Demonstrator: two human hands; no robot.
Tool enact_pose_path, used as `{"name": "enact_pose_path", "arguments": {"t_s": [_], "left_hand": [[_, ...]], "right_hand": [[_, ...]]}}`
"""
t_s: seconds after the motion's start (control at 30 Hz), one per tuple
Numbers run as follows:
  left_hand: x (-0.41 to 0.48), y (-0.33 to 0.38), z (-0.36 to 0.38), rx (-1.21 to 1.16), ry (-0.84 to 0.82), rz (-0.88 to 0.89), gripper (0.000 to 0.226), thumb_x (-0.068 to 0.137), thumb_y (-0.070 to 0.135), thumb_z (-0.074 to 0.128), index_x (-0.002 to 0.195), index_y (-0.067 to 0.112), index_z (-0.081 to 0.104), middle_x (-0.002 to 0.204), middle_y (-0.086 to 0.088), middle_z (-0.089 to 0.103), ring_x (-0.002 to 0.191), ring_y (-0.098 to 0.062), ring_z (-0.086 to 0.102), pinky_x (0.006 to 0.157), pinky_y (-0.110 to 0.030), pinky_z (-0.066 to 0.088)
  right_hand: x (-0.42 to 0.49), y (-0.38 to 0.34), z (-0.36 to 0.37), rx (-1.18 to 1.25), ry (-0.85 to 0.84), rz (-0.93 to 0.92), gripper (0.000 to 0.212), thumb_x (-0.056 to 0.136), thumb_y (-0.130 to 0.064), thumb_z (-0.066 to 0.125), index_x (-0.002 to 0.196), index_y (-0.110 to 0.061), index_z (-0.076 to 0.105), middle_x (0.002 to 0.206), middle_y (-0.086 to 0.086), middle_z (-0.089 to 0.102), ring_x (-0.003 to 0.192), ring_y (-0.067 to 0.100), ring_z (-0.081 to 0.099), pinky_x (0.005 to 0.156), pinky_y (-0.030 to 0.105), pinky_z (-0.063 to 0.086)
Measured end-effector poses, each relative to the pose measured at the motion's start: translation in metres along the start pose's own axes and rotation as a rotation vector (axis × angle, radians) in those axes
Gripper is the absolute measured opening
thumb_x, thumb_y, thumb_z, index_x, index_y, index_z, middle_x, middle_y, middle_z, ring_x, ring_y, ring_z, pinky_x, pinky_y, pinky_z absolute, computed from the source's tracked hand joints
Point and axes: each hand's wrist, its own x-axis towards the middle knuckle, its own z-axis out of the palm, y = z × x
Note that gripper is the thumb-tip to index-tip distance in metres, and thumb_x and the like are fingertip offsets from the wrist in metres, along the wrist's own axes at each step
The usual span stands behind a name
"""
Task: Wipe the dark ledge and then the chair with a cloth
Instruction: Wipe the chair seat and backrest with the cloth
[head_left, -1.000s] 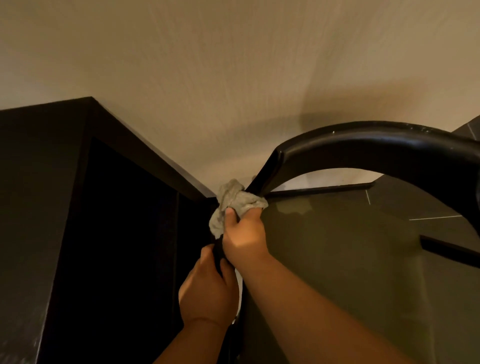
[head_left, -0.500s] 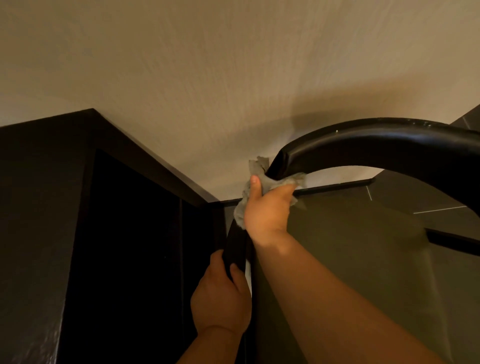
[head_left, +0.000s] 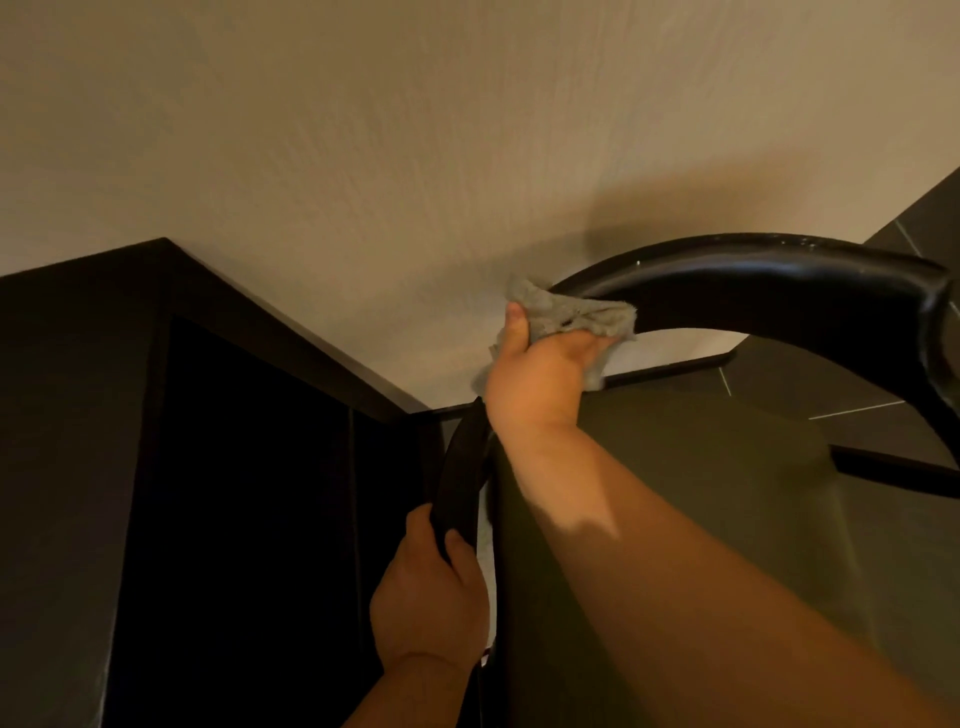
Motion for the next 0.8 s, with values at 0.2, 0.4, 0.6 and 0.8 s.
{"name": "enact_pose_path", "arguments": {"t_s": [0.2, 0.4, 0.6, 0.8], "left_hand": [[0.001, 0.000, 0.002, 0.011, -0.003, 0.012, 0.041, 0.100, 0.046, 0.039, 0.132, 0.028, 0.056, 0.077, 0.013, 0.060, 0.057, -0.006, 0.055, 0.047, -0.027, 0.044], [0.001, -0.002, 0.003, 0.001, -0.008, 0.026, 0.036, 0.102, 0.045, 0.035, 0.126, 0.027, 0.055, 0.077, 0.011, 0.060, 0.058, -0.006, 0.057, 0.051, -0.034, 0.053], [-0.001, 0.001, -0.002, 0.071, 0.006, 0.020, 0.034, 0.102, 0.048, 0.029, 0.128, 0.034, 0.047, 0.077, 0.011, 0.060, 0.055, -0.006, 0.056, 0.048, -0.031, 0.050], [-0.001, 0.004, -0.003, 0.075, 0.016, 0.012, 0.032, 0.102, 0.045, 0.033, 0.127, 0.031, 0.049, 0.079, 0.009, 0.061, 0.058, -0.010, 0.056, 0.050, -0.032, 0.050]], "right_hand": [[0.022, 0.000, -0.008, 0.136, -0.079, 0.169, 0.123, 0.074, -0.084, 0.058, 0.161, -0.022, -0.004, 0.160, 0.013, 0.029, 0.142, 0.029, 0.043, 0.117, 0.049, 0.040], [0.074, -0.023, -0.025, 0.117, 0.105, 0.361, 0.122, 0.090, -0.072, 0.055, 0.158, 0.003, -0.014, 0.168, 0.023, -0.002, 0.155, 0.035, 0.015, 0.125, 0.050, 0.022], [0.029, -0.009, -0.019, 0.110, -0.279, 0.436, 0.150, 0.056, -0.098, 0.038, 0.159, -0.004, -0.017, 0.169, 0.016, 0.008, 0.153, 0.034, 0.024, 0.125, 0.047, 0.025], [0.070, -0.017, -0.035, 0.128, -0.162, 0.550, 0.116, 0.087, -0.080, 0.049, 0.162, -0.007, -0.003, 0.165, 0.016, 0.024, 0.144, 0.037, 0.038, 0.121, 0.049, 0.032]]}}
